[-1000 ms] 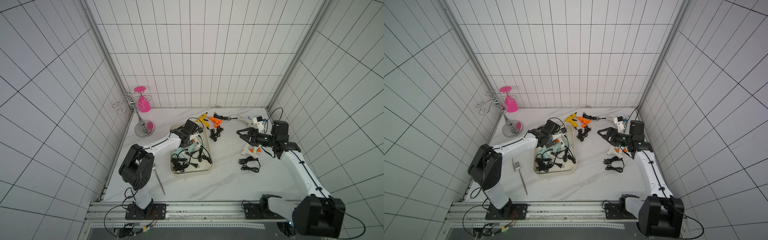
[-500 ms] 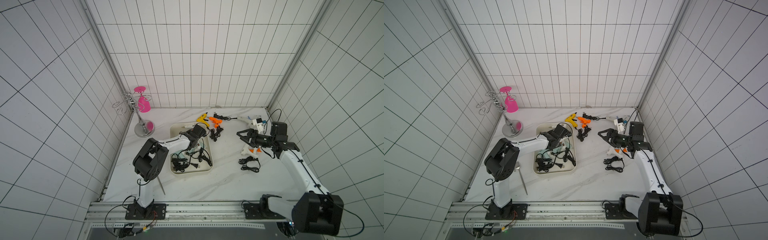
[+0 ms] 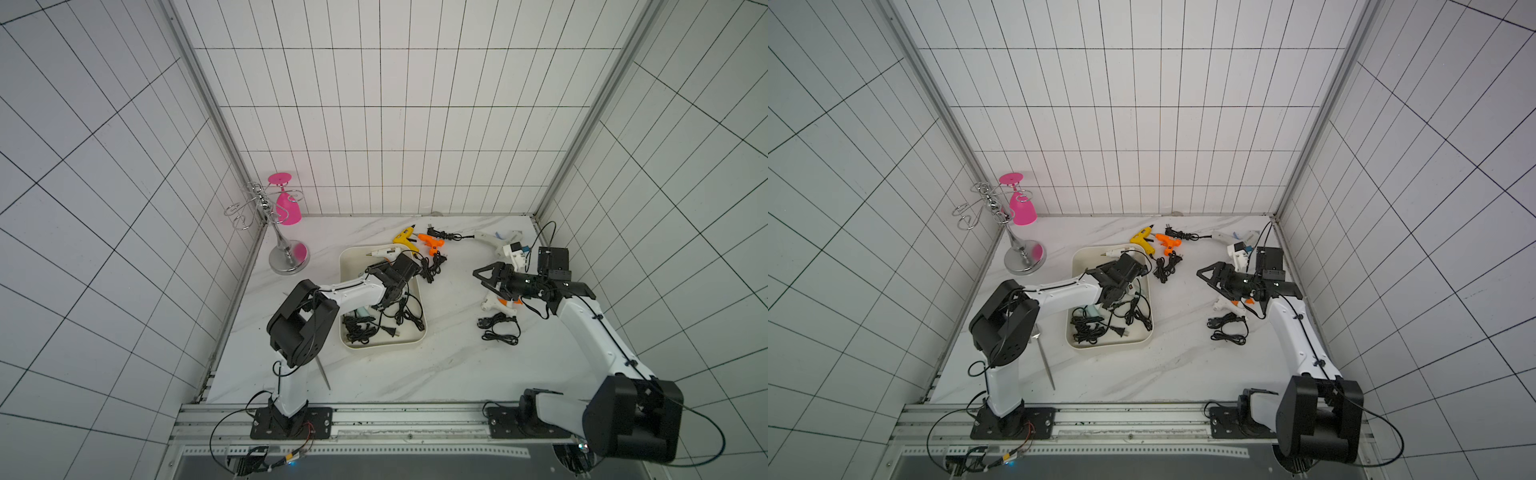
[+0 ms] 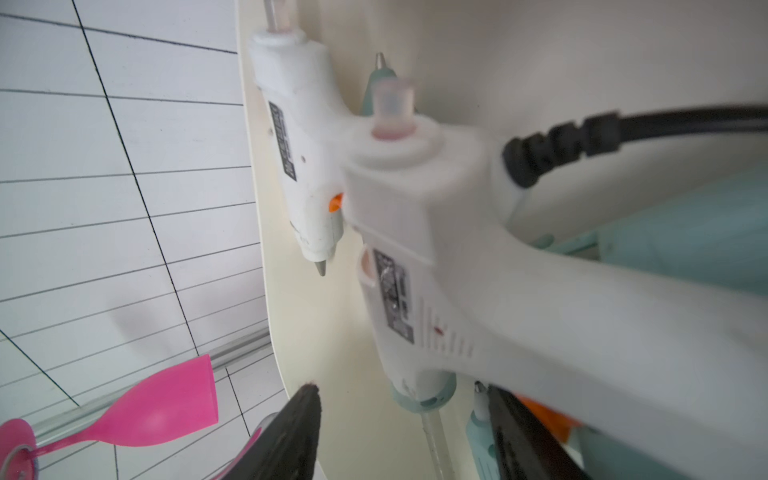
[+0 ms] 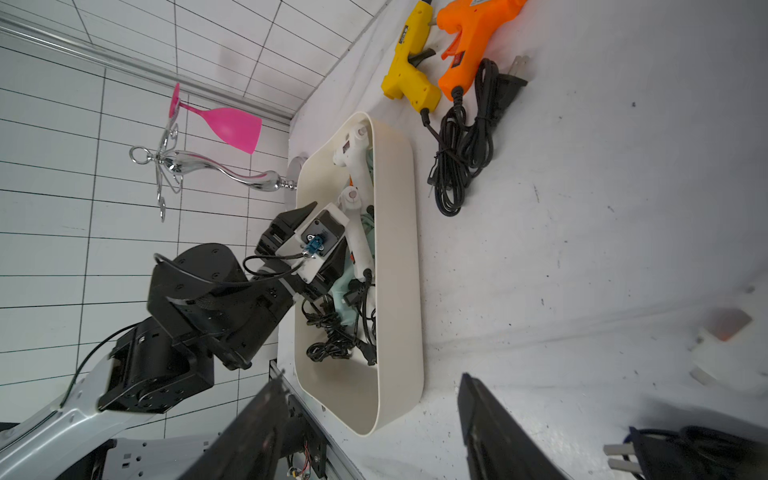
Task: Put the hot melt glue gun into the storage box
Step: Place the hot melt adhesive gun in the storage box.
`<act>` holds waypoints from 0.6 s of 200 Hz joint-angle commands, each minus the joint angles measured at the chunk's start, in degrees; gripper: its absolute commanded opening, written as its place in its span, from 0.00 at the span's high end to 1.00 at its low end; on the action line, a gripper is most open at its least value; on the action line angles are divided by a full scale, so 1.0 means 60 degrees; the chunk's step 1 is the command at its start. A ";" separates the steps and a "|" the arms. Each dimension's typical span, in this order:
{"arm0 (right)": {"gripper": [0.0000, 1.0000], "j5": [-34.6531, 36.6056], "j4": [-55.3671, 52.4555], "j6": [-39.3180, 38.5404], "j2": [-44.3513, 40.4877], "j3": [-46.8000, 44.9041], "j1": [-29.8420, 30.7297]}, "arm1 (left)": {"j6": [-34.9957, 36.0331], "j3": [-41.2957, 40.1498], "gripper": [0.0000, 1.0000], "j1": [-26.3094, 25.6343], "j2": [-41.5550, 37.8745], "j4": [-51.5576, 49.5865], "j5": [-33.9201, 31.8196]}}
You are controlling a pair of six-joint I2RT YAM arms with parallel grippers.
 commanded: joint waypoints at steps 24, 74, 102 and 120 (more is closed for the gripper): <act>0.32 0.0495 -0.0967 -0.0798 0.0023 0.0225 -0.0071 | -0.1119 0.0097 0.23 -0.0156 -0.1379 -0.0629 0.0529; 0.34 0.0998 -0.1207 -0.0859 0.0242 0.0318 -0.0059 | -0.3098 0.0828 0.24 0.0383 -0.1377 -0.0757 0.2933; 0.36 0.2592 -0.1789 -0.0873 0.0236 0.0488 -0.0071 | -0.4182 0.1208 0.27 0.0882 -0.0729 -0.0318 0.4458; 0.36 0.3690 -0.2220 -0.0822 0.0172 0.0546 -0.0079 | -0.4511 0.1127 0.27 0.0913 -0.0418 0.0181 0.4910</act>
